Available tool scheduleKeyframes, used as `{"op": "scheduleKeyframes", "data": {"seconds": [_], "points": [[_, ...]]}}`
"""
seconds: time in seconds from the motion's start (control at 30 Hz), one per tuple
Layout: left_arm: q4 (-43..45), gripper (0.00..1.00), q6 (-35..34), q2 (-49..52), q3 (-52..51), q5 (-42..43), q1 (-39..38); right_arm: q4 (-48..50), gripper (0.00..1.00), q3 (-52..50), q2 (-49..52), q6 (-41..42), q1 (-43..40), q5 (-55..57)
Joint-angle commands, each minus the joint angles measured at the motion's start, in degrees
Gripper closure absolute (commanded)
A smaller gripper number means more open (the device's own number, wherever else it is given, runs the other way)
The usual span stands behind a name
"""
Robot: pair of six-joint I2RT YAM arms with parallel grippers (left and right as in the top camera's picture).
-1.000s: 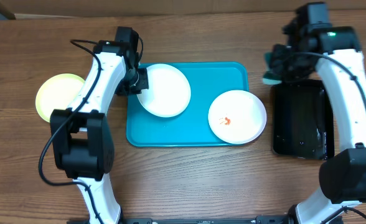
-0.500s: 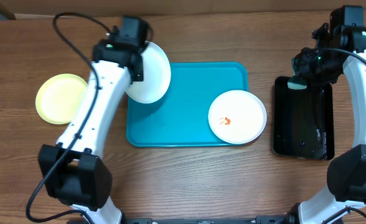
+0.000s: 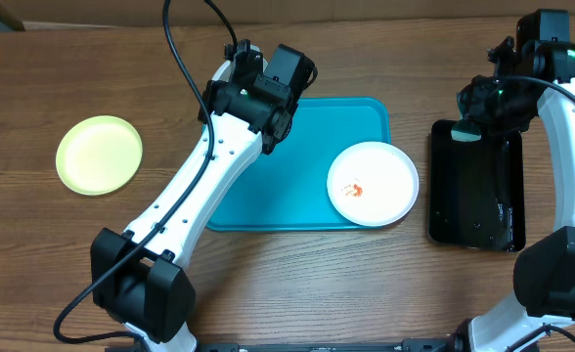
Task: Clean dirty plates on tray and stack at the side
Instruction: 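Carry the white plate left and lower it onto the yellow plate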
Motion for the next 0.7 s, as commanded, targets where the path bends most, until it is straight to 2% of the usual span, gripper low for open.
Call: {"op": "scheduleKeyframes", "data": {"seconds": [0.0, 0.2, 0.33, 0.43, 0.67], "points": [[-0.3, 0.96, -1.9, -0.8, 1.3, -4.1, 0.1, 0.2, 0.96, -0.3, -0.4, -0.4, 0.2, 0.4], [-0.5, 0.96, -2.1, -0.8, 1.3, -3.6, 0.2, 0.2, 0.96, -0.3, -0.4, -0.4, 0.2, 0.4], [-0.8, 0.96, -2.5, -0.8, 1.3, 1.6, 1.5, 0.2, 0.96, -0.3, -0.4, -0.4, 0.2, 0.4], [-1.9, 0.96, -5.4, -0.8, 1.3, 8.1, 3.9, 0.1, 0.96, -0.3, -0.4, -0.4, 0.2, 0.4], [-4.0, 0.96, -6.8, -0.8, 1.3, 35.3, 14.1, 0.1, 0.96, -0.3, -0.4, -0.4, 0.2, 0.4]]}}
